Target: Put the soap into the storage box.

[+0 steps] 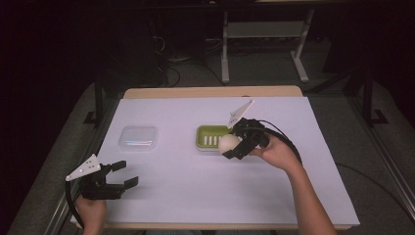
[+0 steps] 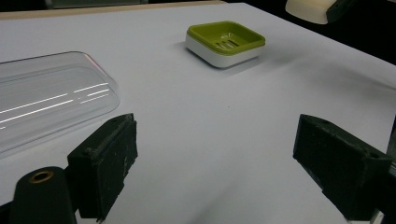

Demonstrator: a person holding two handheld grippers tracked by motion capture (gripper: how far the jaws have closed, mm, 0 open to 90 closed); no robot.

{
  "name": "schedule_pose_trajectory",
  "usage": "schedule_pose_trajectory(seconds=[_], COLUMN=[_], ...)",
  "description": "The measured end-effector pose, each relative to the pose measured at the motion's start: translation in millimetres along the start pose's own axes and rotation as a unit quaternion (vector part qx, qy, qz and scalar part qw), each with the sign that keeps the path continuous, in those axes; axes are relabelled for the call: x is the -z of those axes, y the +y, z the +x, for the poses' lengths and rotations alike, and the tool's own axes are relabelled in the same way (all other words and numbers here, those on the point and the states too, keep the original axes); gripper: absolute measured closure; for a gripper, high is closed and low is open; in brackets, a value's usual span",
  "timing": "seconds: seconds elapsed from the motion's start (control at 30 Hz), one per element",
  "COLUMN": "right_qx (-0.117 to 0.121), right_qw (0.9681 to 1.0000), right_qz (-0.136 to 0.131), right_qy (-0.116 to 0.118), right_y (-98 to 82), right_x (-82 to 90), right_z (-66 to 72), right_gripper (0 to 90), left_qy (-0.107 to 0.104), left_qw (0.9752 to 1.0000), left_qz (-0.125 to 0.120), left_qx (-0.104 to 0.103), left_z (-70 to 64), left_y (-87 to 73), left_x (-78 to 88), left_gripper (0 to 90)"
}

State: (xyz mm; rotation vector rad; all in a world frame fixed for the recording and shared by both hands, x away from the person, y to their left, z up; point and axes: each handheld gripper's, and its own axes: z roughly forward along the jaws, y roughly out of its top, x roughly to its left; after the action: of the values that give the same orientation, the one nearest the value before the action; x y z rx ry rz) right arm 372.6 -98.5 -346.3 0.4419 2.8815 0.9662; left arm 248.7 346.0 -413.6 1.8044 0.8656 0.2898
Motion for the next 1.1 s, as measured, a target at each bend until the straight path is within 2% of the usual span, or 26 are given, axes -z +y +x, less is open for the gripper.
schedule_pose_trajectory(seconds=[0.73,0.87,0.9,1.1], right_qx=[0.01,0.013,0.007,0.015], right_qw=[0.9999,0.9999,1.0,0.9998], right_qz=[0.006,0.005,0.003,0.01], right_qy=[-0.001,0.001,0.002,0.002], right_y=[24.5,31.1,33.0,45.6], right_x=[7.7,10.3,10.5,9.7], right_z=[-15.6,-20.1,-20.9,-27.4], right_gripper=[23.4,23.4,23.4,23.4], left_qy=[0.001,0.0,0.0,0.0], left_qw=[1.0,1.0,1.0,1.0], left_qz=[-0.001,0.0,0.0,0.0], left_qx=[0.003,0.001,0.001,0.0], left_z=[1.1,1.6,1.4,1.7], left_y=[-0.2,-0.1,0.0,0.1], left_x=[-0.2,-0.4,-0.4,-0.2], left_gripper=[13.1,13.1,13.1,13.1])
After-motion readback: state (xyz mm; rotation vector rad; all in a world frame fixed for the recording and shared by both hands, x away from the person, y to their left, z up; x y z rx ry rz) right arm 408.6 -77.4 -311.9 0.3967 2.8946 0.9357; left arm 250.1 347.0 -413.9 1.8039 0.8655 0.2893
